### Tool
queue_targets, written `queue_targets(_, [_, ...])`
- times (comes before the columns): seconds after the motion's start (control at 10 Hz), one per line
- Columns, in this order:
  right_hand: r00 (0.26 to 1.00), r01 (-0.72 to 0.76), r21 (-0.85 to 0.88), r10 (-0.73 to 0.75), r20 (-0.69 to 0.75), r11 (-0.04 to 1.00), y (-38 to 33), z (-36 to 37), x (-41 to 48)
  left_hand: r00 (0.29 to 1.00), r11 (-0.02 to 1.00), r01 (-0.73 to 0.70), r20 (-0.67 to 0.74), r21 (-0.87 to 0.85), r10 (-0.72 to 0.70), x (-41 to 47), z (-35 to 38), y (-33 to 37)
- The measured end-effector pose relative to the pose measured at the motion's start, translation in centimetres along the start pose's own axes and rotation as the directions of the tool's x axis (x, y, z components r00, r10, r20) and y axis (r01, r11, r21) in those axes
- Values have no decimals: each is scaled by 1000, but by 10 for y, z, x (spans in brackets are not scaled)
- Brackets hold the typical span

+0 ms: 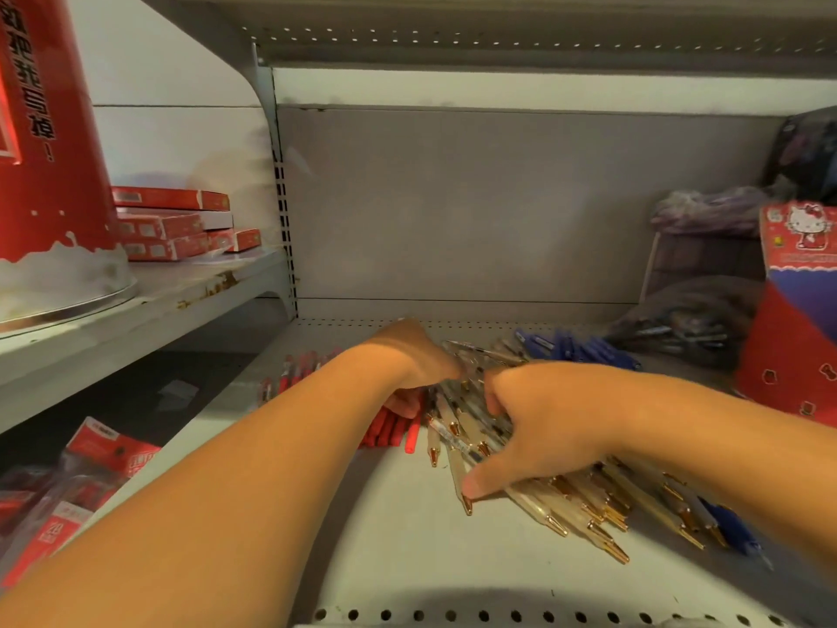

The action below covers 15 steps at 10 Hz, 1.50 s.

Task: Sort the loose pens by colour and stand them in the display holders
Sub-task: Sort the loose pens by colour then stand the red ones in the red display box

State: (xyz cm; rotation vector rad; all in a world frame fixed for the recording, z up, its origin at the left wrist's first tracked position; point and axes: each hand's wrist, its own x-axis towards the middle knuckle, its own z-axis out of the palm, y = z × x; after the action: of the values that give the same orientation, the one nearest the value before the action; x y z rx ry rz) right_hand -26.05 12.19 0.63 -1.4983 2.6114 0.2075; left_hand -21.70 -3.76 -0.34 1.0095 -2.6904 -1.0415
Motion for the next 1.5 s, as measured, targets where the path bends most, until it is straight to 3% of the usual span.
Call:
queue_targets(0.2, [998,-11,-87,17,68,996,-1,-5,-17,995,1000,2,99,2,-3,0,13,1])
queue_targets(0.4, [999,4,-181,-10,-35,983,-17,6,-20,994,1000,16,106,-26,-13,2,10,-1])
queue_targets(0.6, [999,6,-233,-18,-51,972,-16,16,-17,991,990,26,131,-136,-8,1,1,-7])
queue_targets(0.7, [999,2,-167,-9,-40,986,-11,17,-19,990,982,19,138,-186,7,1,-2,-9])
queue_targets(0.9, [988,-61,-41,66,139,997,15,-7,-29,983,970,37,183,-241,8,-1,0,-7])
queue_targets(1.0, [982,-85,-23,88,170,996,29,-14,-29,987,979,13,160,-201,20,-2,0,-8])
queue_targets(1.1, [986,-104,28,100,130,994,36,-15,-25,989,985,9,148,-175,17,-2,0,-8])
queue_targets(1.3, [988,-150,365,131,77,919,19,-17,20,991,989,9,134,-147,11,-3,-2,-3])
queue_targets(1.5, [985,-170,553,120,125,816,2,-14,41,1000,994,-9,14,104,8,-3,-8,0])
